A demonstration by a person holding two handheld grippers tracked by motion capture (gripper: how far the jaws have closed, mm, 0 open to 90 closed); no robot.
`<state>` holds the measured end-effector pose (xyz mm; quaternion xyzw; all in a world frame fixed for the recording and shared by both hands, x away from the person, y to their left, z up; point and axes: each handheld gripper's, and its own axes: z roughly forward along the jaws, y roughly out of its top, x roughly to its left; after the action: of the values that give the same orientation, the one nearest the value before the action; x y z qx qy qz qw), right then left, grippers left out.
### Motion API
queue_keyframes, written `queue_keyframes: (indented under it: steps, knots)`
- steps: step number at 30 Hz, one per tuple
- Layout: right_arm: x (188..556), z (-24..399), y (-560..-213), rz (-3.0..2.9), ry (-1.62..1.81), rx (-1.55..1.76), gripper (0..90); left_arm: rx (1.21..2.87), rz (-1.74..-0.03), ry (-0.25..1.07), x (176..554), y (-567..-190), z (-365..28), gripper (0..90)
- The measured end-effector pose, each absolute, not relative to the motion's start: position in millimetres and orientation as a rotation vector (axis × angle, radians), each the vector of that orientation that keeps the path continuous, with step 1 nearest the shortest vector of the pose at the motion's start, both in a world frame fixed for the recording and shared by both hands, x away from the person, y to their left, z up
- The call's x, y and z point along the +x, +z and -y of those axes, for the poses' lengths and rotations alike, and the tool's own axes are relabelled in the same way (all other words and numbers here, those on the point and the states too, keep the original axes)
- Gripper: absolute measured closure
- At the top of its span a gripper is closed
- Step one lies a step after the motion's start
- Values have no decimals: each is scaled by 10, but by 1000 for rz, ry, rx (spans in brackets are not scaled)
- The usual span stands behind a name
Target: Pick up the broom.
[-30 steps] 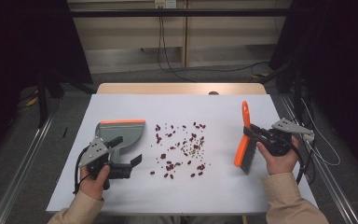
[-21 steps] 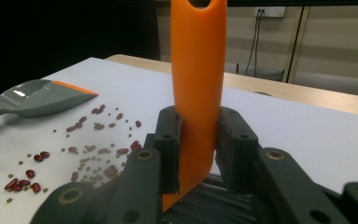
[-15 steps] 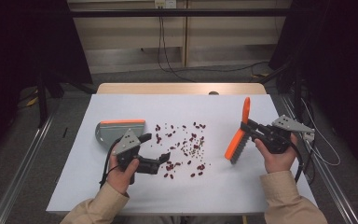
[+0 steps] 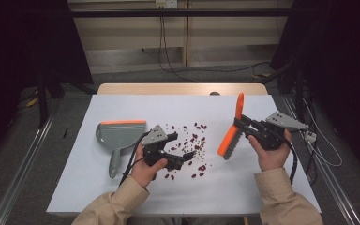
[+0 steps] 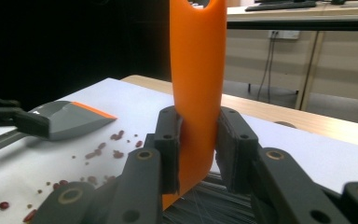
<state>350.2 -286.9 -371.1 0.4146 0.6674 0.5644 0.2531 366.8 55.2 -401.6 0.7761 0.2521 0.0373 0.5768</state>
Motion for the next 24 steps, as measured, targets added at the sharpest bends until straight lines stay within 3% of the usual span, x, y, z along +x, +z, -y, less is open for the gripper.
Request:
queue_keyframes:
  steps: [14,17,18,20,21,24]
  knots:
    - [3678,2433,-3625,-1867,1576,1051,717,1896,-594,66,3756,-4061,-85,356]
    - [3697,2360,-3597,-1877,1586,1043,717,1910,-613,61,3793,-4113,-14,377]
    - [3703,2335,-3587,-1882,1585,1038,717,1915,-612,68,3800,-4128,2,405]
    - [3710,2282,-3568,-1894,1594,1027,716,1924,-600,80,3805,-4141,8,545]
    - [3712,2225,-3555,-1895,1588,1022,715,1931,-598,81,3799,-4136,10,674]
    - [3727,2153,-3549,-1898,1577,1020,714,1937,-642,84,3803,-4131,-20,688]
